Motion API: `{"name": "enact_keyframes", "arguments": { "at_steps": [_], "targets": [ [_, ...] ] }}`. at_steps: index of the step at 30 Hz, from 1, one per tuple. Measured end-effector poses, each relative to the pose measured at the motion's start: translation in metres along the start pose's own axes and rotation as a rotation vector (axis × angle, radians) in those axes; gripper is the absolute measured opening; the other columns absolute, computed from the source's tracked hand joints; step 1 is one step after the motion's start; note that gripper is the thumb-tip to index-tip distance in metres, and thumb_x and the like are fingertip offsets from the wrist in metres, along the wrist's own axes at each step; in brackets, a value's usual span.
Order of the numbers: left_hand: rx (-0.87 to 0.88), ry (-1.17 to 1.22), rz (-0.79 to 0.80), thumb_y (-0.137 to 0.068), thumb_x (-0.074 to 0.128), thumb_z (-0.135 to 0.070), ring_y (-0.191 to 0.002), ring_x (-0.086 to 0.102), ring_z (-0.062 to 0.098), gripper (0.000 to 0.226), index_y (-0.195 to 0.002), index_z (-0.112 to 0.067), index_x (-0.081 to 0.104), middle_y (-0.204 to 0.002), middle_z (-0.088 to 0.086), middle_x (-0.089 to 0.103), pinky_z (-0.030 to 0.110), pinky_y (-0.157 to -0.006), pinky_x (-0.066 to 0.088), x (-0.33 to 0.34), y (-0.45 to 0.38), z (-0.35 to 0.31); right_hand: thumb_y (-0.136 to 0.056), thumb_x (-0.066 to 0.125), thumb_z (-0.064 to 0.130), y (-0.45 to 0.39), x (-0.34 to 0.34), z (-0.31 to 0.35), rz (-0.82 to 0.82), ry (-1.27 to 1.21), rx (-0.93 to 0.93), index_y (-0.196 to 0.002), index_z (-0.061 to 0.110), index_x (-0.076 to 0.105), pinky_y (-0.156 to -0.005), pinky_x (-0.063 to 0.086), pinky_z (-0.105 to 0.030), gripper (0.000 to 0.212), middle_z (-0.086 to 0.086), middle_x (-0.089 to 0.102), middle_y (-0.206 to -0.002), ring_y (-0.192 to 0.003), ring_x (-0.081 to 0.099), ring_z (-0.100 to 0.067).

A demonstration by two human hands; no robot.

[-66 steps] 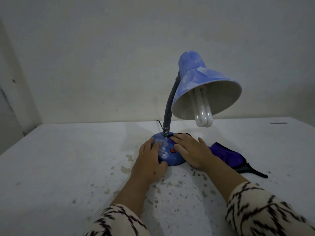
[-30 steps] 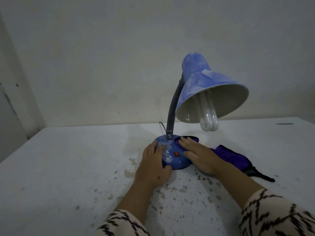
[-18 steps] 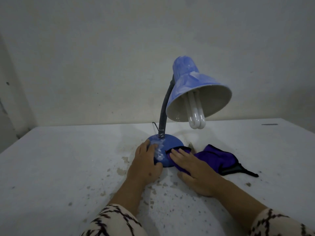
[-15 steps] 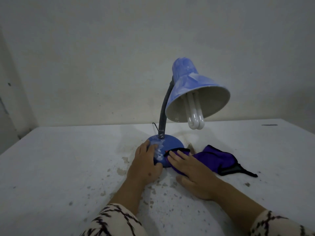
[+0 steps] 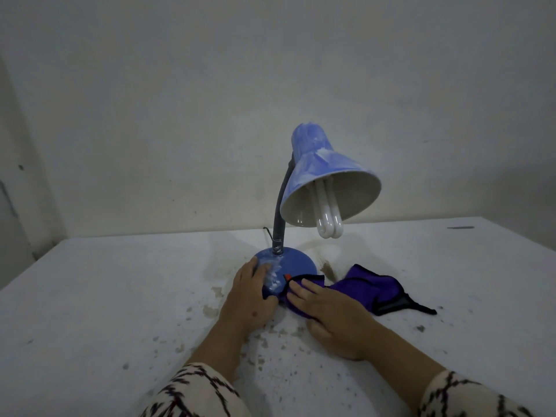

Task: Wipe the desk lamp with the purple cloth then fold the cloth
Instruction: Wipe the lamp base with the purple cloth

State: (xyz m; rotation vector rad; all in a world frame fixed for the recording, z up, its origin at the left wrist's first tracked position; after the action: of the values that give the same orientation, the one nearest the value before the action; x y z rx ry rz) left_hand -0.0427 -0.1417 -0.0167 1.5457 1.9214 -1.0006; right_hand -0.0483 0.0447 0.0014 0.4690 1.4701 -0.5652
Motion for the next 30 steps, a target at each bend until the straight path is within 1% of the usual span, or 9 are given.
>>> {"name": "enact_keyframes", "arguments": {
  "at_steps": [5, 9, 14, 17, 19, 23, 25, 27, 30],
  "targets": [
    [0.001, -0.036, 0.052, -0.082, 0.055, -0.017, -0.143, 0.009, 0.022, 0.071, -0.144, -0.024, 0.021, -0.155, 0.002, 0.007, 0.033, -0.116, 0.016, -0.001, 0.001, -0.003, -0.095, 0.032, 0.022, 0.015, -0.008, -0.010, 0.057, 0.016, 0.150, -0.147, 0.023, 0.011, -0.111, 0.021, -0.024, 0.057, 0.009, 0.004, -0.157, -0.143, 0.006, -0.006],
    [-0.037, -0.027, 0.102, -0.084, 0.055, -0.018, -0.144, 0.002, 0.023, 0.075, -0.146, -0.024, 0.013, -0.157, 0.004, -0.001, 0.037, -0.119, 0.012, -0.003, 0.002, -0.007, -0.096, 0.034, 0.012, 0.012, -0.017, -0.008, 0.094, -0.080, 0.298, -0.145, 0.016, 0.024, -0.111, 0.024, -0.027, 0.051, 0.000, 0.025, -0.152, -0.137, 0.025, -0.017],
    [-0.040, 0.084, 0.042, -0.085, 0.054, -0.015, -0.145, -0.002, 0.019, 0.077, -0.147, -0.019, 0.008, -0.157, 0.003, -0.007, 0.031, -0.116, 0.007, -0.001, 0.010, -0.011, -0.089, 0.037, -0.004, 0.010, -0.030, 0.000, -0.150, -0.504, 0.390, -0.122, 0.003, 0.055, -0.077, 0.042, -0.022, 0.039, -0.014, 0.062, -0.114, -0.100, 0.058, -0.025],
    [0.014, 0.126, -0.022, -0.085, 0.053, -0.013, -0.145, 0.003, 0.020, 0.075, -0.147, -0.015, 0.011, -0.157, 0.004, 0.000, 0.034, -0.119, 0.008, 0.000, 0.015, -0.013, -0.088, 0.037, -0.004, 0.006, -0.041, 0.012, -0.231, -0.755, 0.407, -0.110, 0.017, 0.065, -0.055, 0.040, -0.009, 0.041, 0.000, 0.061, -0.086, -0.065, 0.055, -0.006],
    [0.034, 0.183, -0.062, -0.084, 0.052, -0.010, -0.143, 0.012, 0.021, 0.072, -0.146, -0.013, 0.016, -0.156, 0.006, 0.011, 0.041, -0.118, 0.016, -0.001, 0.018, -0.015, -0.086, 0.037, -0.006, 0.002, -0.048, 0.021, -0.249, -1.004, 0.448, -0.092, 0.028, 0.069, -0.051, 0.043, -0.009, 0.046, 0.007, 0.063, -0.080, -0.059, 0.059, -0.005],
    [-0.025, 0.361, -0.091, -0.089, 0.049, -0.018, -0.132, 0.035, 0.022, 0.055, -0.140, -0.009, 0.029, -0.144, 0.009, 0.036, 0.041, -0.113, 0.030, -0.008, 0.027, -0.016, -0.085, 0.039, -0.007, -0.009, -0.054, 0.042, -0.219, -1.359, 0.501, -0.110, 0.012, 0.063, -0.063, 0.050, -0.021, 0.040, -0.014, 0.064, -0.103, -0.085, 0.061, -0.020],
    [-0.064, 0.427, -0.128, -0.089, 0.047, -0.024, -0.122, 0.045, 0.021, 0.042, -0.129, -0.012, 0.040, -0.132, 0.007, 0.045, 0.032, -0.101, 0.041, -0.015, 0.030, -0.014, -0.086, 0.040, -0.006, -0.015, -0.054, 0.054, -0.213, -1.476, 0.527, -0.117, 0.009, 0.058, -0.069, 0.050, -0.028, 0.039, -0.022, 0.060, -0.111, -0.092, 0.057, -0.029],
    [-0.035, 0.373, -0.225, -0.083, 0.045, -0.030, -0.107, 0.047, 0.013, 0.030, -0.112, -0.022, 0.042, -0.117, -0.003, 0.044, 0.014, -0.082, 0.040, -0.024, 0.033, -0.010, -0.087, 0.039, -0.006, -0.024, -0.052, 0.069, -0.222, -1.605, 0.523, -0.111, 0.010, 0.060, -0.069, 0.051, -0.030, 0.036, -0.018, 0.062, -0.103, -0.088, 0.058, -0.028],
    [-0.041, 0.362, -0.335, -0.091, 0.050, -0.018, -0.093, 0.050, 0.013, 0.010, -0.099, -0.023, 0.046, -0.106, -0.002, 0.048, 0.016, -0.073, 0.041, -0.038, 0.037, -0.004, -0.089, 0.041, -0.005, -0.043, -0.049, 0.090, -0.283, -1.703, 0.560, -0.109, 0.010, 0.060, -0.084, 0.049, -0.036, 0.031, -0.018, 0.059, -0.108, -0.099, 0.056, -0.030]
  ]
}}
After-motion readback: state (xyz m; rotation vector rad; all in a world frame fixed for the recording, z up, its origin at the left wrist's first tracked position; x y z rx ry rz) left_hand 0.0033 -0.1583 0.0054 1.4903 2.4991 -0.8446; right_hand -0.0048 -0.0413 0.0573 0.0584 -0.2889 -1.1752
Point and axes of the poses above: each hand's wrist, its own y-axis away from the middle knuckle, its own x-axis out of the palm, z = x × y, the point moved 1 cm from there along -y, towards the middle knuckle
